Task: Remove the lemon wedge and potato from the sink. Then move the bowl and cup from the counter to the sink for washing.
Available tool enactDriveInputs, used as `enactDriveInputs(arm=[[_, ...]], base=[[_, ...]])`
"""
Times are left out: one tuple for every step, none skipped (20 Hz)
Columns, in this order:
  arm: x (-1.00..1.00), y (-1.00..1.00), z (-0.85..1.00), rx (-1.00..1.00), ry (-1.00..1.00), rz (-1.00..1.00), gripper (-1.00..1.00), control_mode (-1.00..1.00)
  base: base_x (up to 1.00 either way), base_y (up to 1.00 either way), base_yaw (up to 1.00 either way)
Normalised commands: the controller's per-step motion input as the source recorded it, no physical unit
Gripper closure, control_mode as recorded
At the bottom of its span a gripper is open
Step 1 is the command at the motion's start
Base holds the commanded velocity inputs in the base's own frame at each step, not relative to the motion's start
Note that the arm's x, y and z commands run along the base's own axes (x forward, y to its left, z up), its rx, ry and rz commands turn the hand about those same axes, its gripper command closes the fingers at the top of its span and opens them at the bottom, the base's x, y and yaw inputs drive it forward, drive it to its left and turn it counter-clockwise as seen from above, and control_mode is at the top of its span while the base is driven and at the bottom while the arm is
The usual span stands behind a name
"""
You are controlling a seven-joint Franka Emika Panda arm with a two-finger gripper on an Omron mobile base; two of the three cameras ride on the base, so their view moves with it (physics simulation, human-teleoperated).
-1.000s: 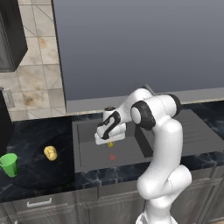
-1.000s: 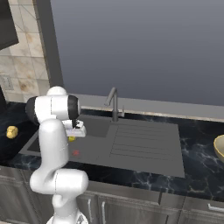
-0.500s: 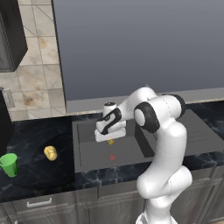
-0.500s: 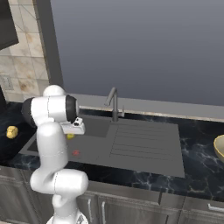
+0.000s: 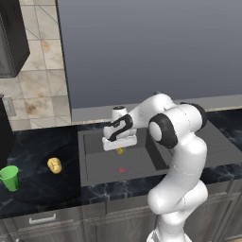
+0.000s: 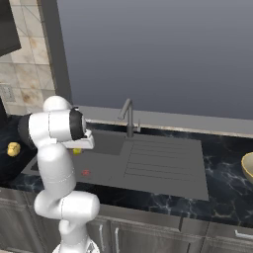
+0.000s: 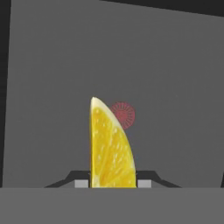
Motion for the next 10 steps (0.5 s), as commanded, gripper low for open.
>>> enactDriveInputs(arm=[[-0.19, 0.0, 0.27, 0.0, 0.0, 0.0, 1.0, -1.0], [-0.19, 0.0, 0.27, 0.0, 0.0, 0.0, 1.0, -1.0], [-0.2, 0.0, 0.26, 0.0, 0.0, 0.0, 1.0, -1.0], [-0.18, 0.0, 0.26, 0.0, 0.0, 0.0, 1.0, -1.0], [-0.17, 0.0, 0.27, 0.0, 0.0, 0.0, 1.0, -1.0], [-0.18, 0.0, 0.28, 0.0, 0.0, 0.0, 1.0, -1.0], [-0.16, 0.0, 0.28, 0.0, 0.0, 0.0, 1.0, -1.0], [-0.18, 0.0, 0.3, 0.0, 0.0, 0.01, 1.0, -1.0], [-0.18, 0.0, 0.3, 0.0, 0.0, 0.01, 1.0, -1.0], [-0.19, 0.0, 0.31, 0.0, 0.0, 0.02, 1.0, -1.0]], base=[[0.0, 0.0, 0.0], [0.0, 0.0, 0.0], [0.0, 0.0, 0.0], [0.0, 0.0, 0.0], [0.0, 0.0, 0.0], [0.0, 0.0, 0.0], [0.0, 0.0, 0.0], [0.0, 0.0, 0.0], [0.0, 0.0, 0.0], [0.0, 0.0, 0.0]])
